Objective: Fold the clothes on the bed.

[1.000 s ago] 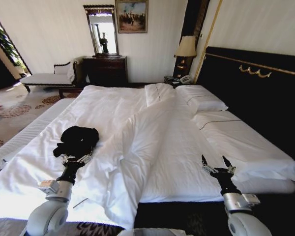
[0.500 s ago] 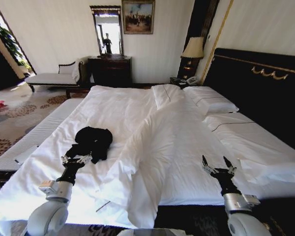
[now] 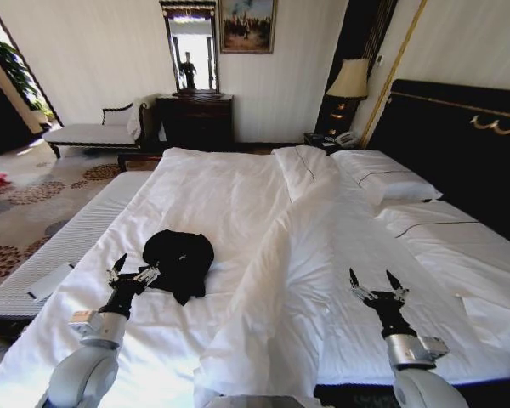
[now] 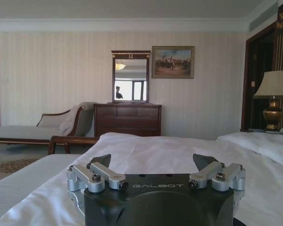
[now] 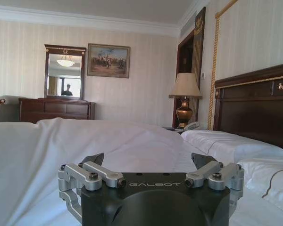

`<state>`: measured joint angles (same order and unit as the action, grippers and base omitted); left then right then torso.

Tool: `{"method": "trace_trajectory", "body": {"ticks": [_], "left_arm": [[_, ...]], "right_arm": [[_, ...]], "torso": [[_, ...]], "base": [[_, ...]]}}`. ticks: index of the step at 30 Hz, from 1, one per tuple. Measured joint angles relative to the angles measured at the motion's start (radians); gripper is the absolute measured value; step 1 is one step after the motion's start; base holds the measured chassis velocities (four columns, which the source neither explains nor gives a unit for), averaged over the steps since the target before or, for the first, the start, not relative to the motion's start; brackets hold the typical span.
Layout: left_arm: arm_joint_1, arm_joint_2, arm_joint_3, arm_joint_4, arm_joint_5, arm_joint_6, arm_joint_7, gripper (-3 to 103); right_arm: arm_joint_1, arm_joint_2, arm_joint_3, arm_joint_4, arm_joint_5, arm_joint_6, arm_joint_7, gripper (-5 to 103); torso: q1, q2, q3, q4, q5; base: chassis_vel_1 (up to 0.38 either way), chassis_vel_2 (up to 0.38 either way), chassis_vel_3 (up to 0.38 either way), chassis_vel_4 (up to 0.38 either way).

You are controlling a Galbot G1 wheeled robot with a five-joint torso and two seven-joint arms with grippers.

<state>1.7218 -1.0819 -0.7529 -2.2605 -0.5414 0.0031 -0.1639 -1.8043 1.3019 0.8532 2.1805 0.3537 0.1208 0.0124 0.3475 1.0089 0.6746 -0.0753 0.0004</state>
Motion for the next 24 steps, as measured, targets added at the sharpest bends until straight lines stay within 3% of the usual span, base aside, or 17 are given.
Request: {"method": "trace_trajectory", "body": {"ticks": [15, 24], "left_arm": [[0.001, -0.002, 0.000, -0.004, -0.002, 0.002, -0.002, 100], [0.004, -0.005, -0.001, -0.005, -0.003, 0.002, -0.002, 100]], "right_arm": [[-0.006, 0.002, -0.001, 0.008, -0.001, 0.000, 0.000, 100], [-0.009, 0.008, -0.006, 0.009, -0.002, 0.004, 0.004, 100]], "torso": [[0.001, 0.000, 0.001, 0.0005, -0.0006], [0.001, 0.000, 0.000, 0.0001, -0.0001]], "base": [[0.263, 0.259, -0.256, -0.243], [0.068, 0.136, -0.057, -0.145]]}}
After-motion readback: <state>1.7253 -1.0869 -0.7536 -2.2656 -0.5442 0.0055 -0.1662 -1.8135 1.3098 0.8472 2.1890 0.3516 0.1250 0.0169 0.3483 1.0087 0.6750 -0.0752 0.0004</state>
